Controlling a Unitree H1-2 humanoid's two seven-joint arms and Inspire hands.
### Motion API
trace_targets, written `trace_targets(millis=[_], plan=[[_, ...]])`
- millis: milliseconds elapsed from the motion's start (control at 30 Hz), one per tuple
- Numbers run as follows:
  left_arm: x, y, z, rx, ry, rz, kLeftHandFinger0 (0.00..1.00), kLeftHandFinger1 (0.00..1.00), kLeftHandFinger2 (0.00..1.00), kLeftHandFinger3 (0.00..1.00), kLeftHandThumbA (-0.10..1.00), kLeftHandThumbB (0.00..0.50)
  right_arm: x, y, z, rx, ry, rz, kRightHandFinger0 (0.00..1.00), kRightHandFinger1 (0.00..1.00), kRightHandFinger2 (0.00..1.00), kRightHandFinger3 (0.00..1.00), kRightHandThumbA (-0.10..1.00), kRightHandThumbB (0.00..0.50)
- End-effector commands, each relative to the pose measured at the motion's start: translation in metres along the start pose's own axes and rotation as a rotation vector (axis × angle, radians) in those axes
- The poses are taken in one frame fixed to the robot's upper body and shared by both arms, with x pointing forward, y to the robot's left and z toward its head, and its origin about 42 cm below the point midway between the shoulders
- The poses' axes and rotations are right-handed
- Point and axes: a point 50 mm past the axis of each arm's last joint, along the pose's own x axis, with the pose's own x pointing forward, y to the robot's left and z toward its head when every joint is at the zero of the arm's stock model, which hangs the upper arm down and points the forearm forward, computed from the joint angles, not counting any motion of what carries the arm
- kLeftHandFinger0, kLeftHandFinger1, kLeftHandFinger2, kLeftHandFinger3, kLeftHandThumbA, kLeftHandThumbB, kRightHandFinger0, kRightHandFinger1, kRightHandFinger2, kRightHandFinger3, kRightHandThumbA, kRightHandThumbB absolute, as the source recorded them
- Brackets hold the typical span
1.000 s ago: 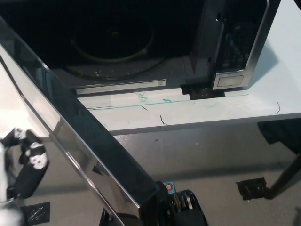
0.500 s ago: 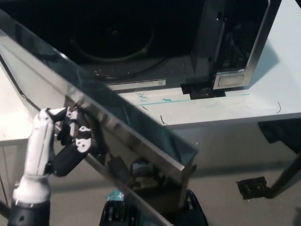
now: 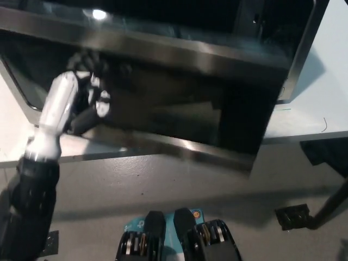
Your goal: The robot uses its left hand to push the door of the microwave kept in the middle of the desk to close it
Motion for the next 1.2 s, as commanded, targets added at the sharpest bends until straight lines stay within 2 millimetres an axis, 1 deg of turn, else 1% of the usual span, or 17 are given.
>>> trace_targets(millis=[0,67,133,200,300,467,533,600,733,767,867,900,1000,1067,1100,1133,1167], plan=[[0.037,0.015,-0.004,0.109,-0.067,0.081,0.0,0.0,0.03,0.2,-0.1,0.177,0.005,-0.007,0.012,-0.027,-0.052,-0.023,0.61,0.63,0.66,0.62,0.17,0.126],[0.052,0.016,-0.012,0.148,-0.051,0.103,0.02,0.01,0.04,0.19,-0.1,0.168,0.004,-0.007,0.012,-0.025,-0.052,-0.028,0.59,0.61,0.63,0.59,0.14,0.129],[0.058,0.018,-0.016,0.16,-0.045,0.111,0.0,0.0,0.03,0.19,-0.1,0.163,0.004,-0.008,0.011,-0.046,-0.061,-0.023,0.58,0.61,0.62,0.59,0.14,0.119],[0.065,0.02,-0.019,0.175,-0.039,0.125,0.0,0.0,0.0,0.16,-0.1,0.168,0.005,-0.008,0.01,-0.037,-0.059,-0.024,0.58,0.6,0.61,0.59,0.15,0.133],[0.07,0.023,-0.024,0.189,-0.026,0.145,0.0,0.0,0.0,0.19,-0.1,0.16,0.005,-0.008,0.011,-0.04,-0.06,-0.023,0.56,0.59,0.6,0.58,0.16,0.134],[0.061,0.028,-0.026,0.18,-0.017,0.181,0.0,0.0,0.01,0.19,-0.1,0.137,0.004,-0.007,0.01,-0.034,-0.052,-0.018,0.59,0.62,0.62,0.59,0.17,0.132],[0.056,0.028,-0.025,0.175,-0.022,0.18,0.0,0.0,0.01,0.21,-0.1,0.143,0.004,-0.007,0.011,-0.04,-0.058,-0.016,0.58,0.62,0.62,0.59,0.17,0.129],[0.038,0.029,-0.015,0.142,-0.043,0.181,0.03,0.03,0.06,0.24,-0.1,0.126,0.005,-0.007,0.011,-0.048,-0.059,-0.018,0.58,0.61,0.62,0.6,0.17,0.135],[0.014,0.029,-0.002,0.042,-0.04,0.201,0.0,0.0,0.03,0.22,-0.1,0.127,0.005,-0.005,0.01,-0.023,-0.044,-0.019,0.59,0.62,0.64,0.61,0.14,0.127],[0.0,0.027,0.007,-0.008,-0.045,0.225,0.0,0.0,0.0,0.22,-0.1,0.136,0.003,-0.006,0.008,-0.028,-0.051,-0.009,0.6,0.62,0.64,0.62,0.1,0.118],[-0.019,0.023,0.02,-0.062,-0.053,0.233,0.0,0.0,0.02,0.24,-0.1,0.108,0.003,-0.006,0.008,-0.042,-0.061,-0.006,0.57,0.59,0.61,0.6,0.07,0.114],[-0.022,0.023,0.022,-0.068,-0.063,0.23,0.0,0.0,0.03,0.24,-0.1,0.094,0.003,-0.006,0.008,-0.039,-0.057,-0.007,0.57,0.59,0.61,0.6,0.08,0.128],[-0.059,0.019,0.042,-0.084,-0.079,0.246,0.0,0.0,0.01,0.24,-0.1,0.092,0.002,-0.005,0.007,0.01,-0.056,0.001,0.59,0.61,0.63,0.58,0.04,0.13],[-0.069,0.019,0.046,-0.09,-0.07,0.259,0.0,0.0,0.0,0.24,-0.1,0.081,0.002,-0.005,0.007,0.026,-0.054,-0.002,0.58,0.6,0.61,0.57,0.05,0.141],[-0.076,0.018,0.048,-0.103,-0.063,0.277,0.0,0.0,0.03,0.23,-0.1,0.081,0.003,-0.005,0.009,-0.039,-0.066,-0.007,0.55,0.58,0.6,0.57,0.1,0.121],[-0.085,0.017,0.049,-0.107,-0.046,0.285,0.0,0.0,0.04,0.22,-0.1,0.066,0.004,-0.006,0.01,-0.031,-0.062,-0.006,0.56,0.58,0.61,0.59,0.11,0.115],[-0.103,0.014,0.045,-0.125,0.001,0.284,0.0,0.0,0.02,0.24,-0.1,0.072,0.004,-0.006,0.01,-0.03,-0.047,-0.017,0.58,0.61,0.64,0.61,0.1,0.125]])
